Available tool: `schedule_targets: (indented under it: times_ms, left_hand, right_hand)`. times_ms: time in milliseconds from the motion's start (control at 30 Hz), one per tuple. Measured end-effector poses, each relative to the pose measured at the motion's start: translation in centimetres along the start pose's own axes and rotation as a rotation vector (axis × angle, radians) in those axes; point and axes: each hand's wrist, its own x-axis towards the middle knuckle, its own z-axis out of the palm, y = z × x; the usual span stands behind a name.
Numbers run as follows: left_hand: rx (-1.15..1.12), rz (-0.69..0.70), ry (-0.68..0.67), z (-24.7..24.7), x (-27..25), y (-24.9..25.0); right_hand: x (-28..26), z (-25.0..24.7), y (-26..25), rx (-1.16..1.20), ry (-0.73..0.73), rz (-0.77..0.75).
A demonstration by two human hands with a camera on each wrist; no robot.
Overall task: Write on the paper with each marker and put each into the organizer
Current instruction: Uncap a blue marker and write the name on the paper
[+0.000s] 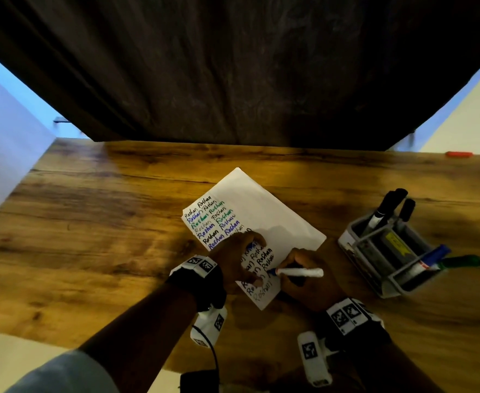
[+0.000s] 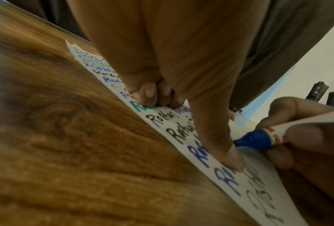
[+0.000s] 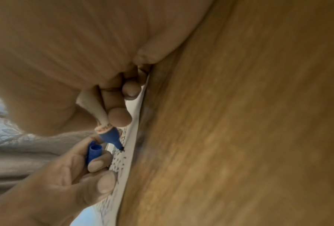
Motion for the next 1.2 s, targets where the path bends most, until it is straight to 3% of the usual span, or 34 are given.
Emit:
schedule_targets:
  times_ms: [100, 200, 333, 467, 700, 833, 967, 1100, 1200]
  left_hand:
    - [0.003, -0.003, -0.006, -0.1, 0.0, 0.1]
    - [-0.002, -0.004, -0.008, -0.1, -0.1, 0.2]
    - [-0.013, 0.005, -0.01, -0.4, -0.2, 0.6]
    - [-0.021, 0.003, -0.013, -0.4, -0.3, 0.6]
    - [-0.009, 0.01, -0.011, -0.6, -0.3, 0.8]
    - [-0.007, 0.002, -0.014, -0.5, -0.4, 0.8]
    - [-0.015, -0.004, -0.017, -0.6, -0.4, 0.7]
    - [-0.01, -0.015, -0.018, -0.5, -0.4, 0.6]
    - [-0.009, -0.01, -0.018, -0.6, -0.4, 0.8]
  right_hand:
    - [0.2, 0.5, 1.1, 0.057, -0.011, -0.013]
    - [-0.4, 0.3, 1.2, -0.118, 0.009, -0.019]
    - [-0.3, 0.4, 2.0, -0.176, -0.003, 0.008]
    - [-0.1, -0.4, 1.2, -0.117, -0.022, 0.026]
    - [0.0, -0.2, 0.6, -0.035, -0.01, -0.094]
    - [0.1, 0.5, 1.0, 0.012, -0.1, -0.012]
    - [0.1, 0.2, 2.6, 0.02, 0.062, -0.016]
    - [-0.2, 0.0, 2.8, 0.009, 0.09, -0.006]
    - [0.3, 1.0, 3.2, 0.079, 0.01, 0.056]
